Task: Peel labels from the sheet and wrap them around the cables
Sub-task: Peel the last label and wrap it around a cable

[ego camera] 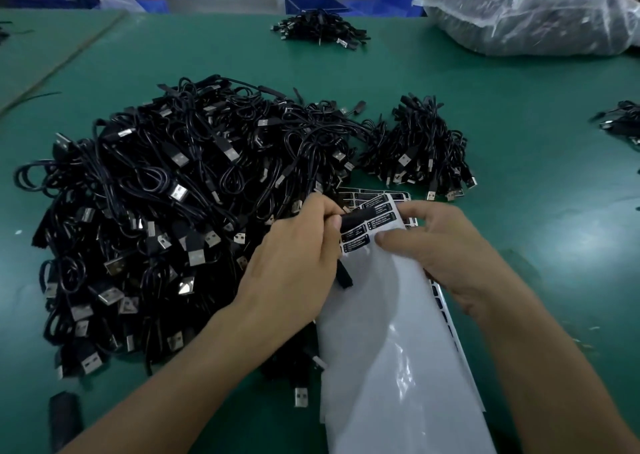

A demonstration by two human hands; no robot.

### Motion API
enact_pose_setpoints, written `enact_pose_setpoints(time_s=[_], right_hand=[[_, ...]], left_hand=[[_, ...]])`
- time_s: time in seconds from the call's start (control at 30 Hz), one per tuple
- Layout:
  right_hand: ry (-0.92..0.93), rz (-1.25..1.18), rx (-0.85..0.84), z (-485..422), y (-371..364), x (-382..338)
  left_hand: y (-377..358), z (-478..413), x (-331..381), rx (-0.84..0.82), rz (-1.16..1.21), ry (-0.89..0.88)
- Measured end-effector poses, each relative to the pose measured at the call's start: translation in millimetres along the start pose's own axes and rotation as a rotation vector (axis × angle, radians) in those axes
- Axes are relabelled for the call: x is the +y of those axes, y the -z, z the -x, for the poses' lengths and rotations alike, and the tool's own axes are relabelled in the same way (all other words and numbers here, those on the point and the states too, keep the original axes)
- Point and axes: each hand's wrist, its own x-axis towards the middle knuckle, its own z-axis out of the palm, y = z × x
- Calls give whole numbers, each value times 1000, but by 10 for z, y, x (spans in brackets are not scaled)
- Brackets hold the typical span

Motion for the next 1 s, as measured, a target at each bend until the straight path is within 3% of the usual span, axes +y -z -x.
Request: enact_pose_setpoints(time_s=[0.17, 0.47, 1.0], right_hand=[[-3, -24, -11, -4, -65, -8], [-93, -98, 59, -28, -53, -6], [-76, -148, 1, -1, -146, -11]], left_hand=[[-36, -1, 29, 71, 7, 19], [-94, -82, 77, 25, -123, 65], [-105, -125, 54, 71, 13, 80]])
